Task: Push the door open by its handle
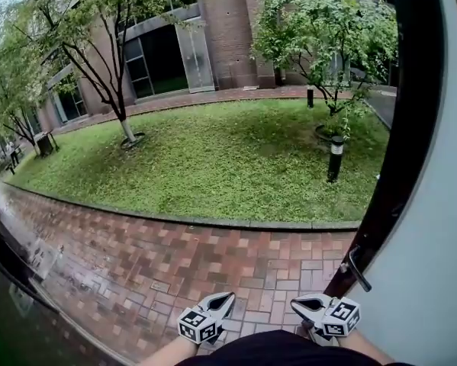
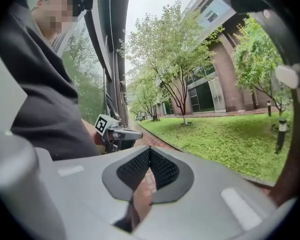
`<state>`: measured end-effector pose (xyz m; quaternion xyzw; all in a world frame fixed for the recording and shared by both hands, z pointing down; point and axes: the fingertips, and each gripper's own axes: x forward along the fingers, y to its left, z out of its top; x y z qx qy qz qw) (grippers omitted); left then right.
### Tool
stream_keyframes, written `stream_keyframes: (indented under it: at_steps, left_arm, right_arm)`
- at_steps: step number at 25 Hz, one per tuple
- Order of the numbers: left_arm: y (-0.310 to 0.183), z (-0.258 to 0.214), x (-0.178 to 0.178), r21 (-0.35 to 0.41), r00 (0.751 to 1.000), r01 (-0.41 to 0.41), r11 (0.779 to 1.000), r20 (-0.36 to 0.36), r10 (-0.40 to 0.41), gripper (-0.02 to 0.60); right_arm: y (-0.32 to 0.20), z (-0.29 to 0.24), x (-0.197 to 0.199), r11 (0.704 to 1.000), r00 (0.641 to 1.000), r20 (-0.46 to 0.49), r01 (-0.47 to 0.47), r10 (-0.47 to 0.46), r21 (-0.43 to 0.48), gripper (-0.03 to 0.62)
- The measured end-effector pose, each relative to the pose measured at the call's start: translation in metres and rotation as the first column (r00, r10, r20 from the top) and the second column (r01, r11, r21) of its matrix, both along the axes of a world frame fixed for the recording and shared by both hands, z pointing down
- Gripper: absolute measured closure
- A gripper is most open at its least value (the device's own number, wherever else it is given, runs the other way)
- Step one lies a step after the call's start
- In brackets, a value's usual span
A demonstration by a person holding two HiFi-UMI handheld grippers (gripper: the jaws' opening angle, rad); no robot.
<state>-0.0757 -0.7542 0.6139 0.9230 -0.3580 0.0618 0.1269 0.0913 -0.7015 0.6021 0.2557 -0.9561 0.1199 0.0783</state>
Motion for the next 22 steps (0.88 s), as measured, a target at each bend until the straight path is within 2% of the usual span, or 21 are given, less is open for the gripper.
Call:
stream_keyframes:
  at_steps: [4,8,22]
  left_arm:
    - [-0.004,-0.011,-0.016,0.02,0.999,0.042,0.999,-0.014,-0.042,0.581]
    - [0.001,-0.007,-0.033,0.021,0.997,0.071,0.997,-0.028,-0.07,0.581]
    - [0.007,-0.015,-0.042,0.018,0.996,0.074,0.997,-0.05,-0.073,0.581]
  right_arm:
    - [-0.011,-0.014,0.0,1.0,1.0,-0.011,0.019,-0.019,0.024,0.594]
    - [-0.023,-0.022,0.003,0.999,1.0,0.017,-0.001,0.001,0.035,0.594]
    - [-0.018,-0.016,-0.013,0.999,0.999,0.025,0.044,-0.044,-0.002,0.594]
